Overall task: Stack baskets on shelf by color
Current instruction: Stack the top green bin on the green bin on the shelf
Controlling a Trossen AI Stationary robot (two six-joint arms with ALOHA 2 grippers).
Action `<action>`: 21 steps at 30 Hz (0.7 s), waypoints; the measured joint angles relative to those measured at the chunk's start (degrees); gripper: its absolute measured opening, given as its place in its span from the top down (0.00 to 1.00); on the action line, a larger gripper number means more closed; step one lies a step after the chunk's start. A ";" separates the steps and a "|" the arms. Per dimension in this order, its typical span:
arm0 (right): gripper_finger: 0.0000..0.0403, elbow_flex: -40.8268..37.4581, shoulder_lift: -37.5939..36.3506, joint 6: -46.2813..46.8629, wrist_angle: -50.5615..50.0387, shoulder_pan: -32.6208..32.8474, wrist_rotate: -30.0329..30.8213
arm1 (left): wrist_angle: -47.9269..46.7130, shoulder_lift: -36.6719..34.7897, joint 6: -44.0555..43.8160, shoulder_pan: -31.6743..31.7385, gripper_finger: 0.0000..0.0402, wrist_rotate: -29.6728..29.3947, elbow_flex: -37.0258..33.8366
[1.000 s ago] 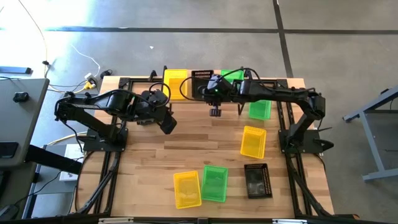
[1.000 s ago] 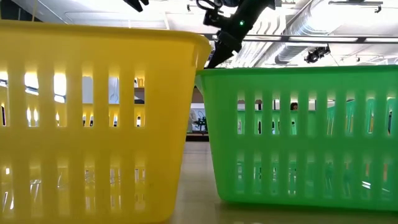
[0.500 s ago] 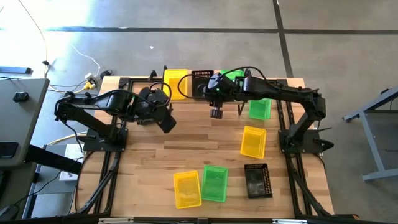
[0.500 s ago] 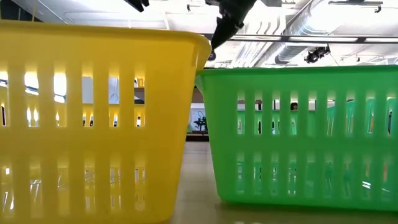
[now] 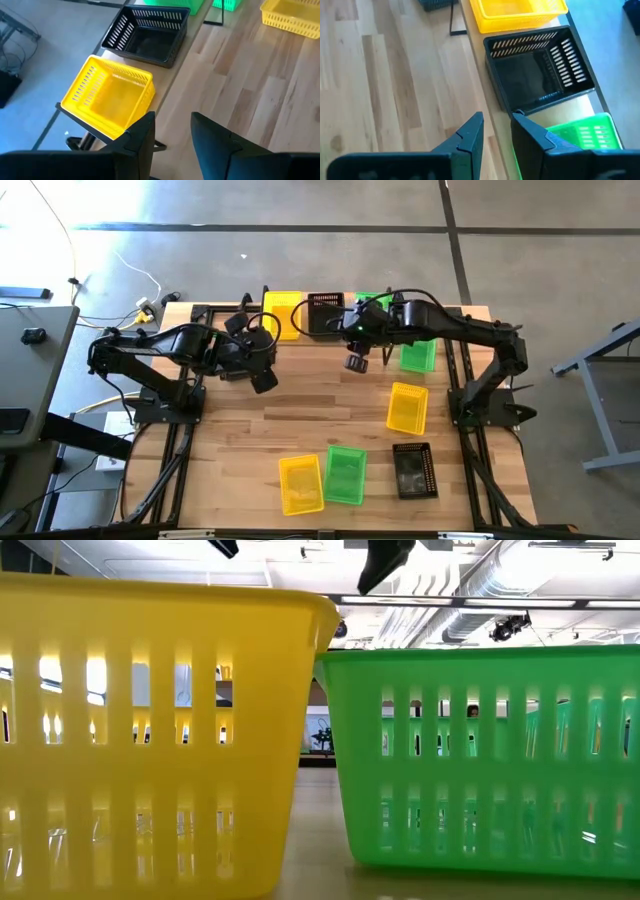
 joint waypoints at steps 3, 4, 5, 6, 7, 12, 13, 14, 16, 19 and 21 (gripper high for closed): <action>0.79 -0.07 -1.18 2.58 -2.89 0.06 1.84 | -0.01 0.00 1.23 -0.02 0.71 0.01 0.00; 0.79 -0.11 -1.59 3.61 -4.24 0.04 2.81 | -0.03 0.01 1.45 -0.02 0.71 0.05 0.00; 0.79 -0.11 -1.99 4.50 -5.69 0.05 3.77 | -0.07 0.00 1.80 -0.02 0.71 0.07 0.00; 0.79 -0.11 -2.51 5.47 -7.35 0.13 4.75 | -0.11 0.00 2.13 -0.02 0.71 0.07 0.00; 0.79 -0.11 -2.91 6.48 -9.13 0.19 5.70 | -0.26 0.01 2.14 -0.02 0.71 0.07 0.00; 0.79 -0.38 -5.77 10.37 -16.19 0.59 7.76 | -0.87 0.01 2.16 -0.02 0.71 0.06 -0.01; 0.79 -1.14 -6.64 10.72 -16.66 0.61 8.06 | -0.87 0.00 2.17 -0.02 0.71 0.01 0.00; 0.79 -2.37 -7.78 10.86 -16.68 0.59 8.12 | -0.85 0.00 2.16 0.00 0.71 -0.23 -0.02; 0.79 -5.75 -10.24 11.32 -16.63 0.42 8.14 | -0.85 0.00 2.14 -0.02 0.71 -0.82 -0.02; 0.79 -12.14 -14.83 12.43 -15.61 -0.22 7.92 | -0.85 0.00 1.27 -0.02 0.71 -0.99 -0.02; 0.79 -16.58 -18.21 12.43 -13.47 -0.76 6.97 | -0.83 0.00 1.09 -0.02 0.71 -1.00 -0.02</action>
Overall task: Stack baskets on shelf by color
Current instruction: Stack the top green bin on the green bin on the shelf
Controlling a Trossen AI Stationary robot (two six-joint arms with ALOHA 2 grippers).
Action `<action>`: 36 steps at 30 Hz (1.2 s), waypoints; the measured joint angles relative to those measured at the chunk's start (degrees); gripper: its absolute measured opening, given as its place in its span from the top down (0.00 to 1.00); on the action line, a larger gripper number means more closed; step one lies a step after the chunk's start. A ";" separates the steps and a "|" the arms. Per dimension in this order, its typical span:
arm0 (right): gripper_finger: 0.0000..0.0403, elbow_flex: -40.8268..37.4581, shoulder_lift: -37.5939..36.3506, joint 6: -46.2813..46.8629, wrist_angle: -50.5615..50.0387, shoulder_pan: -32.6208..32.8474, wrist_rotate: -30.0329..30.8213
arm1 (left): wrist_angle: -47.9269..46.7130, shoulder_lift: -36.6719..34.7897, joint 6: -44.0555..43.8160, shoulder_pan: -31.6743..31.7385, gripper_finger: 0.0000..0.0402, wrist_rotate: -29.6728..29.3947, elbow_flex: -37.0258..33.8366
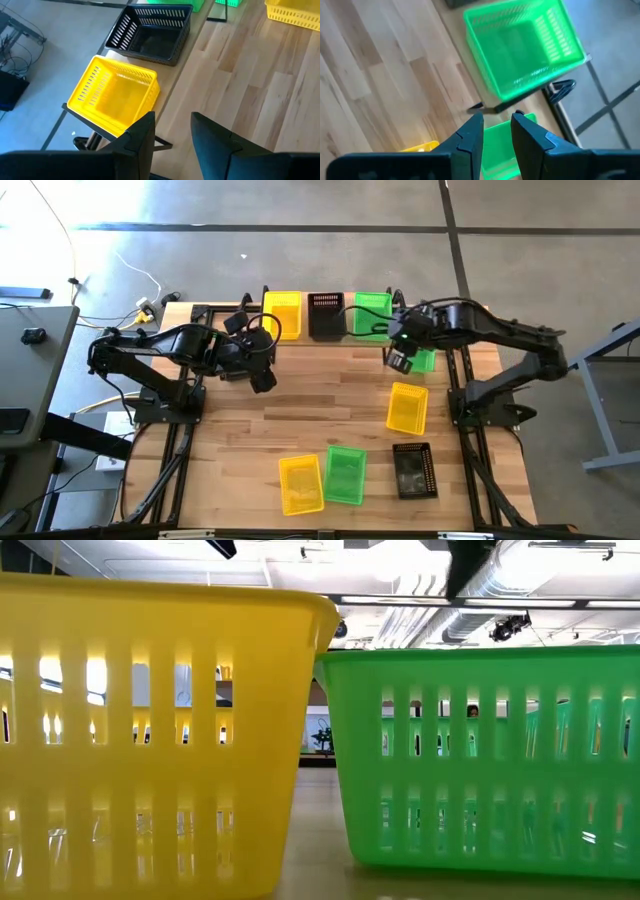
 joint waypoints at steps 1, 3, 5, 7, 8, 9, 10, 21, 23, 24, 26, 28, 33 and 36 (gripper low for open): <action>0.79 -2.16 -1.71 -0.13 1.16 -0.28 -0.65 | 0.00 0.01 0.00 -0.01 0.71 -0.02 0.00; 0.79 -6.57 -4.99 -1.24 2.77 -1.18 -2.75 | 0.05 0.00 -0.23 0.01 0.71 -0.02 -0.01; 0.79 -10.67 -8.02 -2.32 4.08 -2.37 -5.12 | 0.09 0.00 -0.61 -0.01 0.71 -0.07 0.02; 0.79 -14.56 -10.85 -3.81 5.60 -3.86 -8.09 | 0.11 0.01 -1.37 -0.01 0.71 -0.09 0.00; 0.79 -16.51 -12.13 -4.74 6.51 -4.67 -9.58 | 0.11 0.00 -1.78 -0.01 0.71 -0.09 0.00; 0.79 -18.43 -13.34 -5.79 7.83 -5.47 -11.26 | 0.12 0.00 -2.01 -0.01 0.71 -0.12 0.02; 0.79 -20.30 -14.42 -6.95 9.21 -6.26 -12.94 | 0.12 0.00 -2.05 -0.01 0.71 -0.18 0.00; 0.79 -37.30 -18.39 -15.49 22.08 -10.47 -17.80 | 0.11 0.00 -4.45 -0.01 0.71 -0.24 -0.01; 0.79 -39.23 -18.39 -15.27 23.50 -10.50 -17.78 | 0.11 0.02 -5.06 -0.01 0.71 -0.24 0.00; 0.79 -40.04 -18.39 -15.27 23.80 -10.50 -17.78 | 0.11 0.00 -5.05 -0.01 0.71 -0.24 -0.01; 0.79 -41.54 -18.39 -15.22 24.14 -10.48 -17.78 | 0.11 0.00 -5.14 0.01 0.71 -0.24 -0.01; 0.79 -42.81 -18.39 -15.14 24.24 -10.48 -17.60 | 0.11 0.01 -5.20 -0.01 0.71 -0.24 0.00; 0.79 -45.96 -18.39 -14.97 25.21 -10.48 -14.03 | 0.13 0.01 -5.20 0.00 0.71 -0.24 -0.01; 0.79 -46.96 -17.94 -14.10 24.03 -10.48 -11.45 | 0.16 0.00 -5.21 -0.01 0.71 -0.24 -0.01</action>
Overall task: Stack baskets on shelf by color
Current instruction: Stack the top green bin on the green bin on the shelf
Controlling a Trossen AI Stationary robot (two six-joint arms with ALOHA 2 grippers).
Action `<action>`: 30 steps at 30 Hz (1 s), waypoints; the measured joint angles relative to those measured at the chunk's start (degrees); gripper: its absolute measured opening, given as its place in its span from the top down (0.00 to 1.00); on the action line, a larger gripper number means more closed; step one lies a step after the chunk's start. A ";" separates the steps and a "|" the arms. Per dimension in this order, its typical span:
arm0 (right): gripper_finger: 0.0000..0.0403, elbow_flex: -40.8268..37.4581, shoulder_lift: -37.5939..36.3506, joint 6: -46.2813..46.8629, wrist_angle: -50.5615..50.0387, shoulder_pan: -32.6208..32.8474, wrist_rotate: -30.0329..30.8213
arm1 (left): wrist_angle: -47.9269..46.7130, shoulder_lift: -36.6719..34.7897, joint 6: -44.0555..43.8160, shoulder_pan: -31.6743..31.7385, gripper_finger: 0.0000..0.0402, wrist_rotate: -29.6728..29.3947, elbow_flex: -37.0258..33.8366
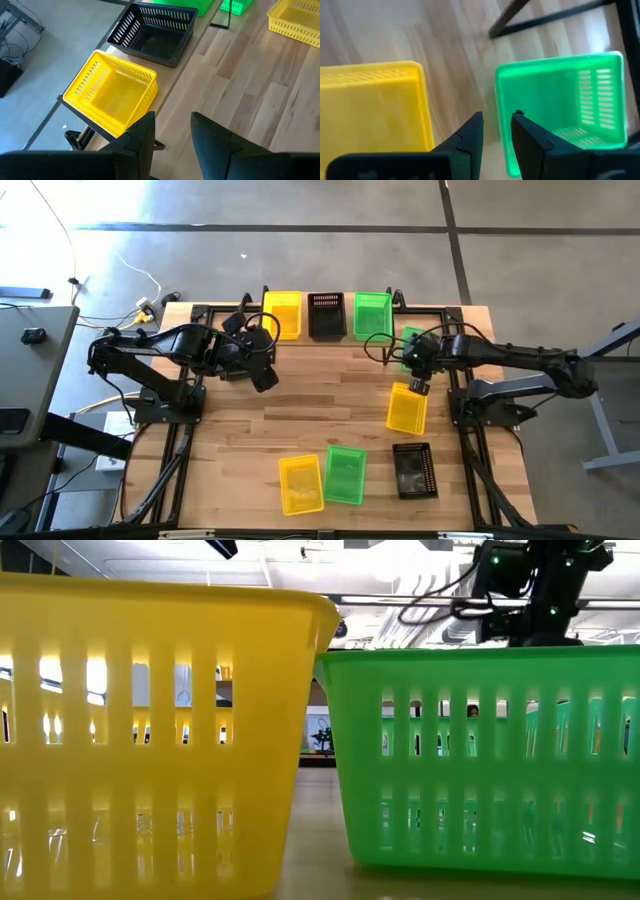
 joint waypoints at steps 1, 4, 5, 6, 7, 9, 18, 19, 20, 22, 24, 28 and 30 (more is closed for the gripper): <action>0.79 0.00 0.07 0.30 0.59 0.00 0.37 | 0.04 0.02 0.00 0.00 0.71 0.00 0.00; 0.79 0.07 0.03 0.38 0.61 -0.37 1.00 | 0.04 0.00 0.00 0.00 0.71 0.00 0.00; 0.79 0.07 0.03 0.38 0.62 -0.51 0.90 | 0.05 0.01 0.00 0.00 0.71 0.00 0.00; 0.79 0.07 0.03 0.40 0.66 -0.68 0.45 | 0.04 0.01 0.00 0.00 0.71 0.00 0.01; 0.79 0.07 0.03 0.40 0.61 -0.82 -0.56 | 0.06 0.00 0.00 0.00 0.71 0.00 0.00; 0.79 0.07 0.03 0.80 0.63 -1.02 -2.01 | 0.06 0.02 0.00 0.00 0.71 0.00 0.00; 0.79 1.98 0.03 10.94 3.63 -0.96 -3.75 | 0.11 0.00 0.11 0.02 0.71 0.00 0.00; 0.79 2.01 0.03 12.61 3.62 -0.96 -3.76 | 0.10 0.01 0.16 0.00 0.71 0.00 0.00; 0.79 2.01 0.03 14.65 3.56 -0.85 -3.94 | 0.11 0.00 0.14 0.00 0.71 0.00 0.00; 0.79 2.01 0.03 17.88 3.23 0.03 -3.97 | 0.11 0.01 0.11 0.00 0.71 0.00 0.01; 0.79 2.01 0.03 21.29 3.65 1.52 -3.33 | 0.11 0.00 0.16 0.00 0.71 0.00 0.00; 0.79 2.03 0.05 27.86 4.69 4.63 -0.59 | 0.11 0.00 0.18 0.00 0.71 0.00 0.00; 0.79 2.03 0.07 29.85 4.61 5.88 1.32 | 0.11 0.00 0.23 0.01 0.71 -0.05 0.00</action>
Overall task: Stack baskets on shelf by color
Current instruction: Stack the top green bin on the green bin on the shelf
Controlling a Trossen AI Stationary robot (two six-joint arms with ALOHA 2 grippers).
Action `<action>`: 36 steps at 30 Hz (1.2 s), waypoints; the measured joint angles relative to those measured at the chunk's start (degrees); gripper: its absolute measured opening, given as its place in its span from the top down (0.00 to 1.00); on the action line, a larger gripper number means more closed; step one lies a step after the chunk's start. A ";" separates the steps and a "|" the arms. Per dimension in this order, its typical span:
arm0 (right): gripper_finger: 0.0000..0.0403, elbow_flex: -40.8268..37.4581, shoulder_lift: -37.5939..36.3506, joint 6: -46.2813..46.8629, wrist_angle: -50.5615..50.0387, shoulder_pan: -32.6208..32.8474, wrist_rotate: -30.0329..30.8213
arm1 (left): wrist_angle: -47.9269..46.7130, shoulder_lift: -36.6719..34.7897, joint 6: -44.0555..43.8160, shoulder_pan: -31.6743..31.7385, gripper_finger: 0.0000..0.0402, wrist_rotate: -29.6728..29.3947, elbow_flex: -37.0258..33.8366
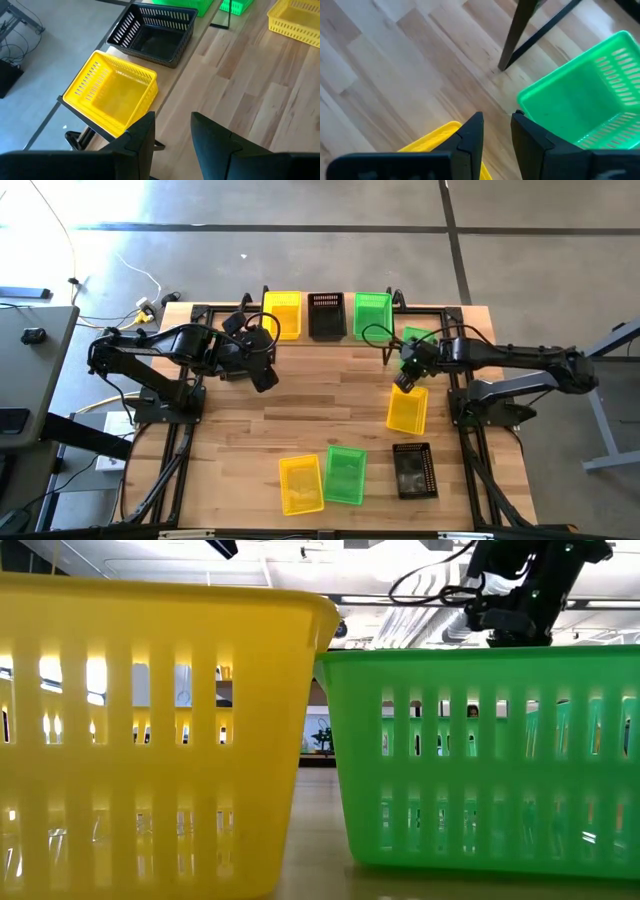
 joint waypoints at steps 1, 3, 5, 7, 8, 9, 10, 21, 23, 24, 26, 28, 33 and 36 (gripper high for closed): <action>0.79 0.00 0.00 0.84 0.04 0.41 0.35 | 0.00 0.00 0.23 0.01 0.71 -0.04 0.00; 0.79 0.02 0.53 0.96 0.03 0.93 0.99 | 0.00 0.00 0.72 0.00 0.71 -0.14 0.00; 0.79 0.02 1.80 -1.46 -0.95 1.12 1.77 | 0.00 0.00 1.04 -0.01 0.71 -0.16 0.00; 0.79 0.03 3.90 -6.10 -1.67 0.68 2.65 | 0.00 0.00 1.02 0.01 0.71 -0.13 0.00; 0.79 0.04 5.01 -8.63 -1.59 0.25 2.54 | 0.00 0.01 1.02 -0.01 0.71 -0.06 0.00; 0.79 0.02 6.01 -10.87 -1.61 -0.14 2.01 | -0.01 0.00 1.02 0.00 0.71 -0.03 0.00; 0.79 0.02 7.01 -12.66 -1.65 -0.45 1.25 | -0.02 0.00 1.05 0.01 0.71 -0.02 0.00; 0.79 0.02 11.63 -21.00 -2.76 -0.73 5.97 | -0.20 0.02 0.98 0.01 0.71 0.49 0.00; 0.79 0.02 11.63 -21.85 -2.76 -1.07 5.92 | -0.22 0.02 0.94 0.01 0.71 0.49 0.00; 0.79 0.02 11.63 -21.99 -2.87 -1.34 5.96 | -0.22 0.02 0.91 0.00 0.71 0.49 0.00; 0.79 0.02 11.63 -22.36 -2.87 -2.14 5.89 | -0.22 0.02 0.91 0.00 0.71 0.49 0.00; 0.79 0.02 11.63 -22.43 -2.82 -3.05 5.28 | -0.23 0.02 0.90 -0.01 0.71 0.49 0.00; 0.79 0.02 11.63 -23.50 -2.74 -4.00 3.75 | -0.24 0.02 0.90 0.01 0.71 0.49 0.00; 0.79 0.02 11.63 -23.48 -2.74 -3.99 2.78 | -0.23 0.02 0.91 0.01 0.71 0.46 0.00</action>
